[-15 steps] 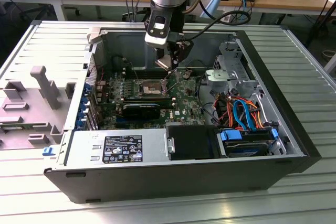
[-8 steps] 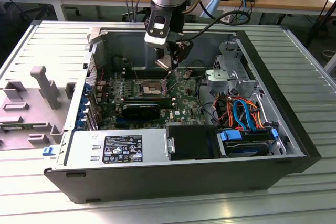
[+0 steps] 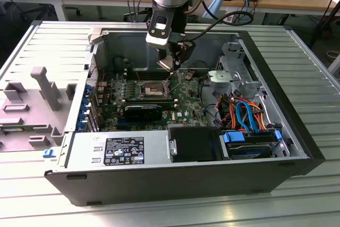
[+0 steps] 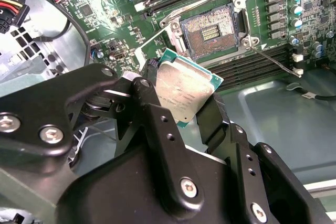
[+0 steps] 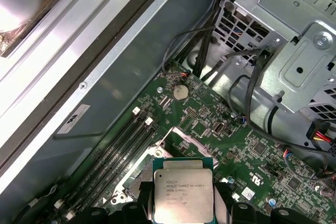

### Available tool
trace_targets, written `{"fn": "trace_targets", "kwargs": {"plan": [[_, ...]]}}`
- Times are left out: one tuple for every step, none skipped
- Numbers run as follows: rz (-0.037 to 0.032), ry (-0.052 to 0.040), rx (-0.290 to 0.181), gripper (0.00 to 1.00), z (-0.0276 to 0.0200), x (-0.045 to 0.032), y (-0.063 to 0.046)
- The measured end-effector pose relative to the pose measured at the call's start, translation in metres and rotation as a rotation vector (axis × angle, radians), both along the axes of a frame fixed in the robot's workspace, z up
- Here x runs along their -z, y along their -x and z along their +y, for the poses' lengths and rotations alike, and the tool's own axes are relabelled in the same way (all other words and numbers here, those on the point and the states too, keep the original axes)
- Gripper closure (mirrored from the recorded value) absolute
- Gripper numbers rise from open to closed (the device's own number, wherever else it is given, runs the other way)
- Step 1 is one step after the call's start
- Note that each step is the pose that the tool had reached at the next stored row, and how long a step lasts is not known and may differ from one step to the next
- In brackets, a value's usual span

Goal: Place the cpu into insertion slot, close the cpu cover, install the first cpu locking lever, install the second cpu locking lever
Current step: 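Place the cpu into insertion slot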

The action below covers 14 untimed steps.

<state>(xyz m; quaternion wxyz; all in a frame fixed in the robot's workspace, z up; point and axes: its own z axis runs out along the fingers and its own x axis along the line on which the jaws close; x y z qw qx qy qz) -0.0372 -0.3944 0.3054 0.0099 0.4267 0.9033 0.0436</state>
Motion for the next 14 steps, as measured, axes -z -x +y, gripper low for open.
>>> {"fn": "trace_targets", "kwargs": {"plan": [[0.0000,0.0000,0.001,0.46,0.0000,0.0000,0.0000],[0.0000,-0.0001,0.002,0.46,0.0000,0.0000,0.0000],[0.0000,0.0000,0.003,0.46,0.0000,0.0000,0.0000],[0.0000,0.0000,0.005,0.46,0.0000,0.0000,0.0000],[0.0000,0.0000,0.006,0.46,0.0000,0.0000,0.0000],[0.0000,0.0000,0.008,0.46,0.0000,0.0001,0.0000],[0.0000,0.0000,0.009,0.46,0.0000,0.0001,0.0000],[0.0000,0.0000,0.011,0.46,0.0000,0.0001,0.0000],[0.0000,0.0000,0.013,0.46,0.0000,0.0001,0.0000],[0.0000,0.0000,0.015,0.46,0.0000,0.0001,0.0000],[0.0000,0.0000,0.016,0.46,0.0000,0.0001,0.0000],[0.0000,-0.0001,0.017,0.46,0.0000,0.0002,0.0000],[0.0000,0.0000,0.019,0.46,0.0000,0.0002,0.0000],[0.0000,0.0000,0.020,0.46,0.0000,0.0002,0.0000]]}}
